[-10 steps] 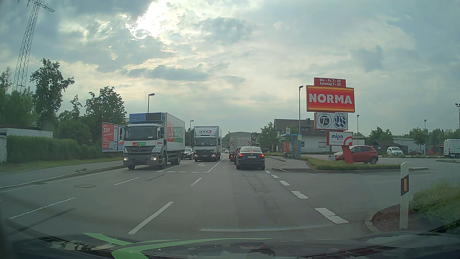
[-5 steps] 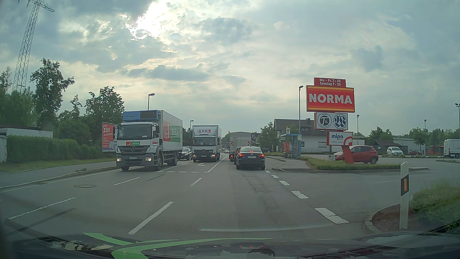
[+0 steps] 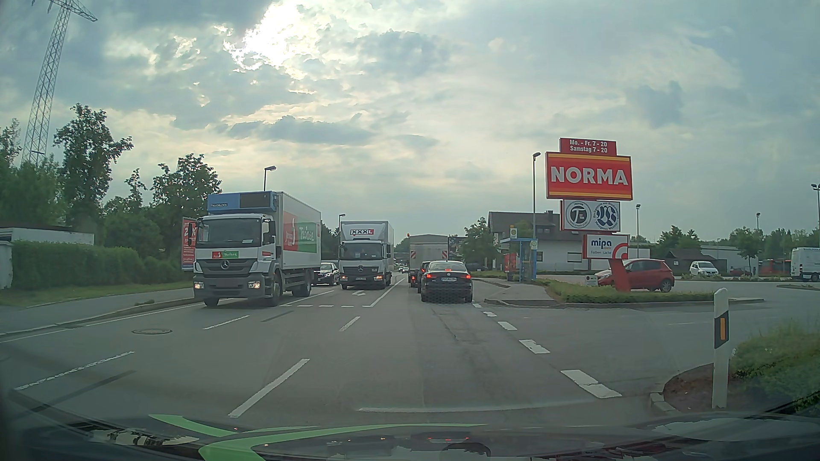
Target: Follow the waypoints while adhering to traffic rules and regulations
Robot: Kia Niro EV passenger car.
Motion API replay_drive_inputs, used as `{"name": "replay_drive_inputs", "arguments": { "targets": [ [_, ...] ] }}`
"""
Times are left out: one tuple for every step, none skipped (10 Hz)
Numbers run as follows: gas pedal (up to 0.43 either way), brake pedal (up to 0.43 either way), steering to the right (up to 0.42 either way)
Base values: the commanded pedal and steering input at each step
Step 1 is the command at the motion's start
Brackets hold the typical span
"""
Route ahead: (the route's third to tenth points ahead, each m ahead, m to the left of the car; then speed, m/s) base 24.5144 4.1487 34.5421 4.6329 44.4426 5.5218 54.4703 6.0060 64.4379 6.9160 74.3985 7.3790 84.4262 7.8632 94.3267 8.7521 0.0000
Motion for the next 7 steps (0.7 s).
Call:
{"name": "replay_drive_inputs", "arguments": {
  "targets": [
    [0.0,0.268,0.002],
    [0.0,0.274,0.002],
    [0.0,0.268,0.002],
    [0.0,0.268,0.002],
    [0.0,0.268,0.002],
    [0.0,0.274,0.003],
    [0.0,0.268,0.003]
  ]
}}
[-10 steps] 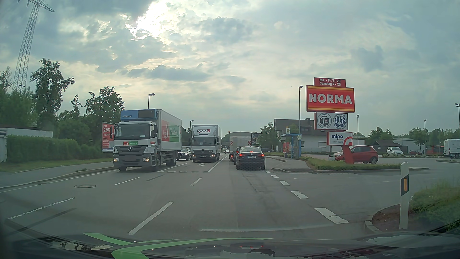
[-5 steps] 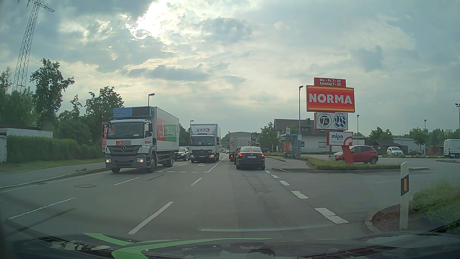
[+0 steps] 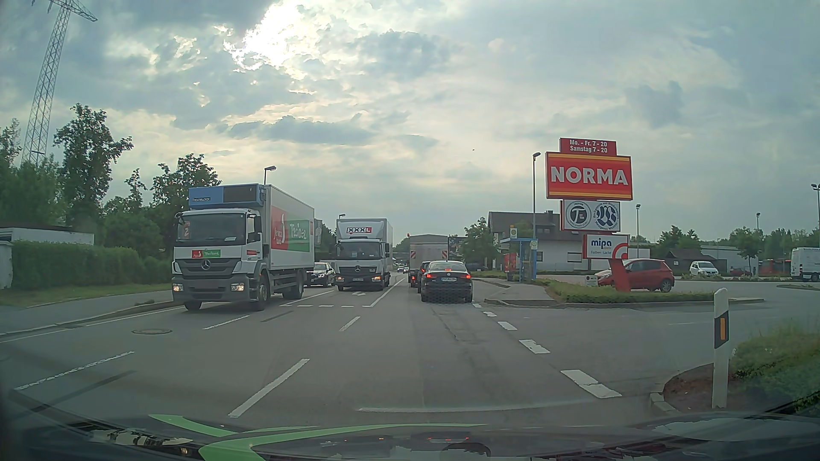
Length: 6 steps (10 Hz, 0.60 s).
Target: Follow the waypoints while adhering to traffic rules and regulations
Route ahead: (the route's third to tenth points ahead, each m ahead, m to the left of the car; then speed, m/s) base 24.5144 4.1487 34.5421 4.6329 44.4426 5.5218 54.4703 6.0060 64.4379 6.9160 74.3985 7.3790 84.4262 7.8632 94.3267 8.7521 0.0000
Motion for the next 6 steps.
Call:
{"name": "replay_drive_inputs", "arguments": {
  "targets": [
    [0.0,0.268,0.002],
    [0.0,0.268,0.002],
    [0.0,0.274,0.002],
    [0.0,0.268,0.002],
    [0.0,0.268,0.002],
    [0.0,0.274,0.003]
  ]
}}
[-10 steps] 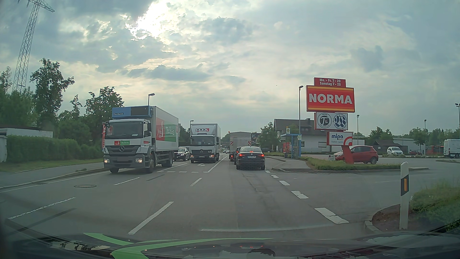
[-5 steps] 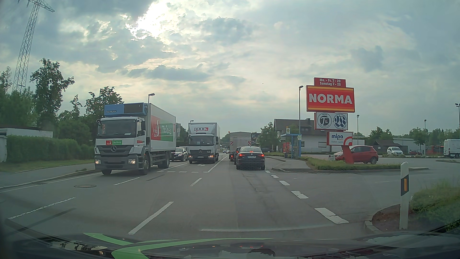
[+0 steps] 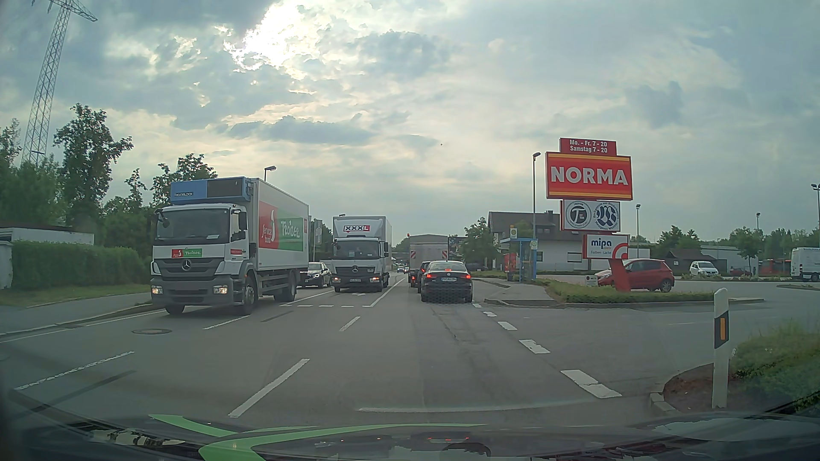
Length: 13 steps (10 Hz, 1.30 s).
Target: Follow the waypoints while adhering to traffic rules and regulations
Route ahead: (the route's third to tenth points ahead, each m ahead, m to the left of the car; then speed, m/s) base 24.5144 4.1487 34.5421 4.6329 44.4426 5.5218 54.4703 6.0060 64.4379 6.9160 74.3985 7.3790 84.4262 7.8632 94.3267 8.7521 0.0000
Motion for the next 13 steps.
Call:
{"name": "replay_drive_inputs", "arguments": {
  "targets": [
    [0.0,0.268,0.003],
    [0.0,0.268,0.002],
    [0.0,0.274,0.002],
    [0.0,0.268,0.002],
    [0.0,0.268,0.003],
    [0.0,0.268,0.003],
    [0.0,0.268,0.003],
    [0.0,0.268,0.002],
    [0.0,0.274,0.003],
    [0.0,0.268,0.002],
    [0.0,0.274,0.002],
    [0.0,0.268,0.002],
    [0.0,0.268,0.002]
  ]
}}
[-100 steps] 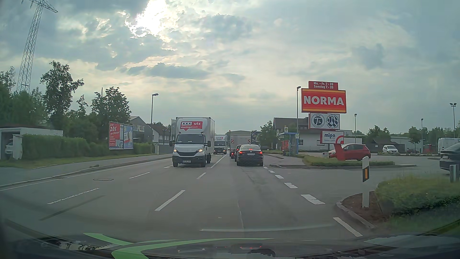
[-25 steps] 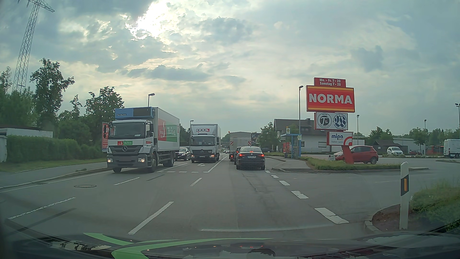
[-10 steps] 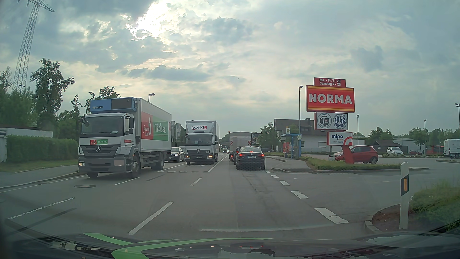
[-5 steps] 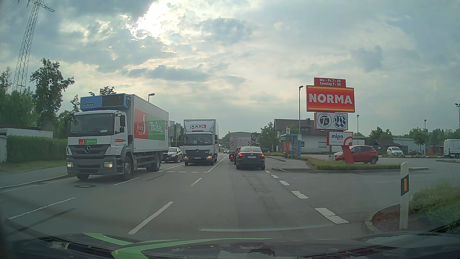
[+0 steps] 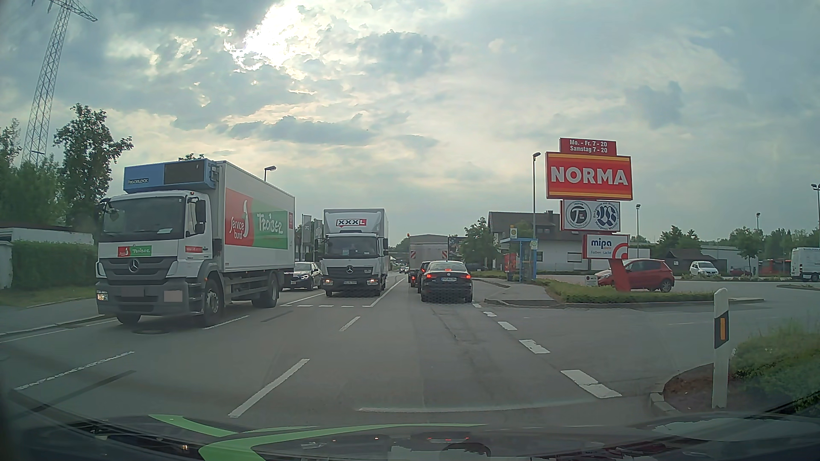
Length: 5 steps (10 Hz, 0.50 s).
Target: Follow the waypoints while adhering to traffic rules and regulations
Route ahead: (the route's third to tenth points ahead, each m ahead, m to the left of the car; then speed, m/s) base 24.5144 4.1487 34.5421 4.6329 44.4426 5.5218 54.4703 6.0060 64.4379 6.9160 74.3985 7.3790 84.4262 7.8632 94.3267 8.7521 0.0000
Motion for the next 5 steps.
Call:
{"name": "replay_drive_inputs", "arguments": {
  "targets": [
    [0.0,0.268,0.002],
    [0.0,0.268,0.002],
    [0.0,0.268,0.002],
    [0.0,0.268,0.002],
    [0.0,0.268,0.003]
  ]
}}
